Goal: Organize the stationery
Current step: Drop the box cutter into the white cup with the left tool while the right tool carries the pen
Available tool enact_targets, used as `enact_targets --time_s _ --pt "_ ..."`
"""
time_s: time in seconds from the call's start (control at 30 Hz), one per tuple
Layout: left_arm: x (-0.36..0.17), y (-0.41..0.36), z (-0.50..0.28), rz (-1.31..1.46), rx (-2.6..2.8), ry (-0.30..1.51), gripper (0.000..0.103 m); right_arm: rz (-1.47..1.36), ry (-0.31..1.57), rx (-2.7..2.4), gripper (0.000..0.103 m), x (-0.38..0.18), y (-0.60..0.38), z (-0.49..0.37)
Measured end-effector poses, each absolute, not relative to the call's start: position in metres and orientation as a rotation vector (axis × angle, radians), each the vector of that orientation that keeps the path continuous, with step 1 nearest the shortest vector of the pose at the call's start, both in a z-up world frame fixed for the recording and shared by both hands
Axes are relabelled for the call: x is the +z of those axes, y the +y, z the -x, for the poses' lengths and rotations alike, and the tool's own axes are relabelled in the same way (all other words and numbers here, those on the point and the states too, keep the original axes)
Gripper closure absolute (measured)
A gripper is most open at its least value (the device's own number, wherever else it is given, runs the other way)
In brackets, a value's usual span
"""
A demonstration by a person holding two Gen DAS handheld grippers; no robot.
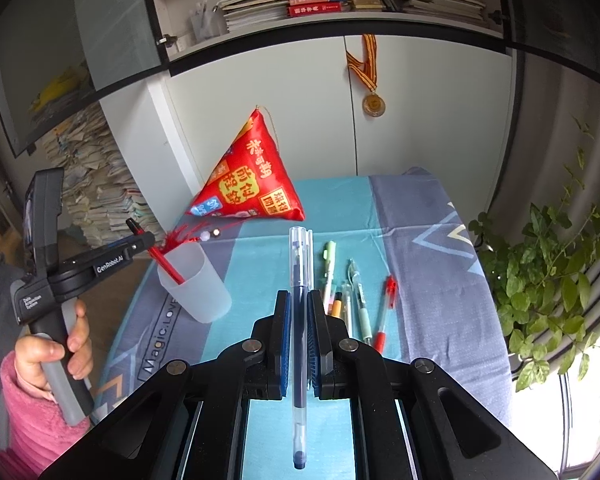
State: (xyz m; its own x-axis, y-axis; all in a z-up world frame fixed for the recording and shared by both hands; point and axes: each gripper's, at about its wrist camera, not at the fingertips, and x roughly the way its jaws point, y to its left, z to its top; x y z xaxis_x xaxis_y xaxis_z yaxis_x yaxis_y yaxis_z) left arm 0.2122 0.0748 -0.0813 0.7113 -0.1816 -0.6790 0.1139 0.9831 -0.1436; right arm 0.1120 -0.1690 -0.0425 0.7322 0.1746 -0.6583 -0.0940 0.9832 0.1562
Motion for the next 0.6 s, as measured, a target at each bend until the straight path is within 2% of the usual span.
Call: enact_targets --time_s 0.6 --pt "-0.107 0.075 -0.219 0.104 -0.194 0.826 0.091 -0.092 0.779 0.201 0.094 -0.052 -0.133 -0.144"
